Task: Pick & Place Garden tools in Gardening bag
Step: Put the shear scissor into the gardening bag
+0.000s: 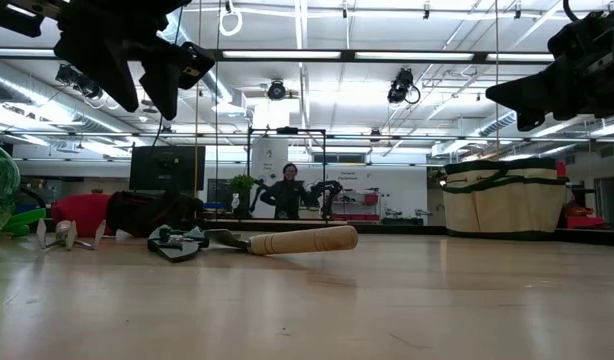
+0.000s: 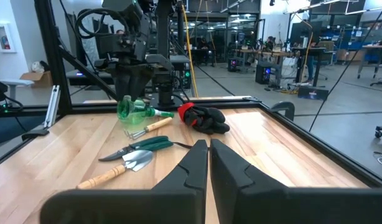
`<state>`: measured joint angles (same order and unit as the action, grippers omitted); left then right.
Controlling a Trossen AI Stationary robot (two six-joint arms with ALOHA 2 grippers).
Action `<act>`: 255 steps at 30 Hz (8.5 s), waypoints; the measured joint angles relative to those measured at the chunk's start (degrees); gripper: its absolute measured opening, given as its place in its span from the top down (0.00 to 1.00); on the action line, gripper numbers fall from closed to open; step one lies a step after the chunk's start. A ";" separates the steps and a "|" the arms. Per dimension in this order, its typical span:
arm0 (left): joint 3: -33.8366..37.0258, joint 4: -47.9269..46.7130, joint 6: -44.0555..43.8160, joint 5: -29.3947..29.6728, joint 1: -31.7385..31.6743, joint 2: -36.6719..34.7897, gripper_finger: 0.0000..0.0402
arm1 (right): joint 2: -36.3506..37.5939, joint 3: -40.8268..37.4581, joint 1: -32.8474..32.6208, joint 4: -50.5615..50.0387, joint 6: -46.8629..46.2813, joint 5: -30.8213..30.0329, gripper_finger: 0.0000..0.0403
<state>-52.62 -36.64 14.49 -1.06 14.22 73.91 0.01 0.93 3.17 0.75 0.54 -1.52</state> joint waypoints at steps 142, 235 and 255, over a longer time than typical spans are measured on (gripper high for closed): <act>-1.11 -1.53 35.84 -0.09 -9.18 24.37 0.56 | 0.00 0.02 -0.01 0.00 0.00 0.02 0.95; -39.07 -17.29 15.23 -1.16 -20.10 23.87 0.86 | 0.00 0.00 0.01 0.02 0.00 0.01 0.95; -42.32 -9.51 5.00 -7.45 -20.52 23.82 0.86 | 0.00 0.01 0.00 0.01 0.00 0.02 0.95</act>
<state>-94.94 -46.15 19.48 -8.51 -6.31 97.73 0.01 0.94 3.17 0.77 0.54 -1.50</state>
